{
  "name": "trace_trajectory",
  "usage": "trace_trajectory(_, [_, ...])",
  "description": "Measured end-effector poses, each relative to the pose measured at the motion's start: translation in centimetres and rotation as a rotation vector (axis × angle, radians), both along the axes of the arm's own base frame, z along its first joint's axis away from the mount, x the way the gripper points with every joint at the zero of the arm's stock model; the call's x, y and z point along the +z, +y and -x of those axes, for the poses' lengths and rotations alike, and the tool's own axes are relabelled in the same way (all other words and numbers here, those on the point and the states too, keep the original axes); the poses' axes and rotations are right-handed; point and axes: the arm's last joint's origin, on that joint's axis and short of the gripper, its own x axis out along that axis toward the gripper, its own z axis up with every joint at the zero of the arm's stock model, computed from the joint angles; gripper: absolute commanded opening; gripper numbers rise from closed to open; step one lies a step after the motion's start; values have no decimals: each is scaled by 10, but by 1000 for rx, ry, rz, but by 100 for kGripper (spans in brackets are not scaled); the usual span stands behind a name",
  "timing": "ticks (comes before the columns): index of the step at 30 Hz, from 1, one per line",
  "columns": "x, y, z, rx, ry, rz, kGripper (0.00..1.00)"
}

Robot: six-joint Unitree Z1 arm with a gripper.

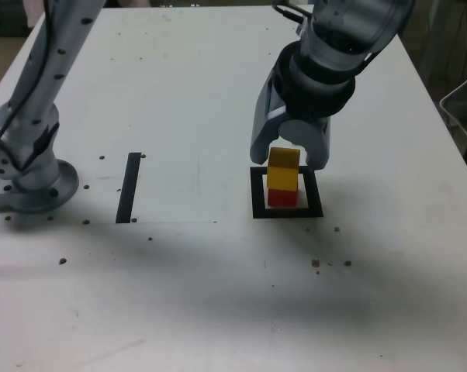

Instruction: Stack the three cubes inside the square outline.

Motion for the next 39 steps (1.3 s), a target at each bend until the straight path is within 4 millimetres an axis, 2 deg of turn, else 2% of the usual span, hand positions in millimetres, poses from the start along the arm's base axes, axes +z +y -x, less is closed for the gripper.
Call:
trace_trajectory(17, [15,3,10,-40,-20,-6,99])
trace_trajectory(26, [33,6,23,-54,-46,31,99])
trace_trajectory(31, [47,15,30,-49,-69,79,99])
trace_trajectory(39, [54,43,40,31,-69,134,100])
